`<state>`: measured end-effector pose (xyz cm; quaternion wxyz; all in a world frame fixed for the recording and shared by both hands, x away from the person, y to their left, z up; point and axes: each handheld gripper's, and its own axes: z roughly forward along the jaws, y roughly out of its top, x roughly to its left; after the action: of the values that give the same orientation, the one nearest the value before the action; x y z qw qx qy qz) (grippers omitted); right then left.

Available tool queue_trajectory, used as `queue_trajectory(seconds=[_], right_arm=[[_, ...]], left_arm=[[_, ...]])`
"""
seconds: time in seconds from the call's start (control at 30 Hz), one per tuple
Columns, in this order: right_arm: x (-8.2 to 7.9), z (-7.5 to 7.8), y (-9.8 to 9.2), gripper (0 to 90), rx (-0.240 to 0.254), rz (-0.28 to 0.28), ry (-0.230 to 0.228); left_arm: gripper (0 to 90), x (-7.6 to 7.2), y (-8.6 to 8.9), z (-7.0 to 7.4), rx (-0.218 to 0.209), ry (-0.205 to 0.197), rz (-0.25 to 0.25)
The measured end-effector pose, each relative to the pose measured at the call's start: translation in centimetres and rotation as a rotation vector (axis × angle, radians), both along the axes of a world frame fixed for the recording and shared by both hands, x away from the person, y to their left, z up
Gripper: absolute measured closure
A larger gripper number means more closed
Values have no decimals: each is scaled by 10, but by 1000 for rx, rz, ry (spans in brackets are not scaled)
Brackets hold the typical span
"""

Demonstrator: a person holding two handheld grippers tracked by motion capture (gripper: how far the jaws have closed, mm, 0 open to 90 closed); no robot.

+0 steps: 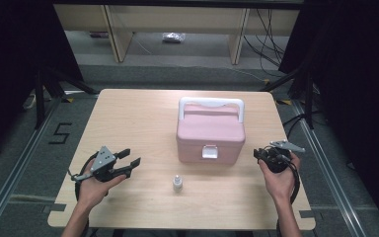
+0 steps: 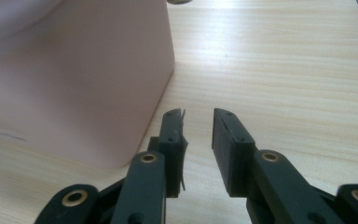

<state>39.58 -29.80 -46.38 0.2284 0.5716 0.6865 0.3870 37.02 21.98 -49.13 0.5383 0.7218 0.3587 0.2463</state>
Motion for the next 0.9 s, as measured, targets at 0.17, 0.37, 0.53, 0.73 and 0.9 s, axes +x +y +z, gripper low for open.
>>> queue_trajectory(seconds=[0.17, 0.37, 0.53, 0.73, 0.9], right_arm=[[2, 3, -5, 815, 22, 10, -20], [7, 5, -7, 856, 27, 17, -21], [8, 15, -7, 900, 71, 20, 4], [12, 20, -4, 900, 94, 39, 2], [18, 26, -1, 900, 101, 44, 0]], left_arm=[[617, -1, 2, 2, -35, -10, 47], [796, -6, 5, 8, -84, -20, 66], [895, -6, -1, 14, -51, -26, 71], [896, 1, -23, 25, -42, -52, 13], [895, 14, -41, 33, -29, -54, -17]])
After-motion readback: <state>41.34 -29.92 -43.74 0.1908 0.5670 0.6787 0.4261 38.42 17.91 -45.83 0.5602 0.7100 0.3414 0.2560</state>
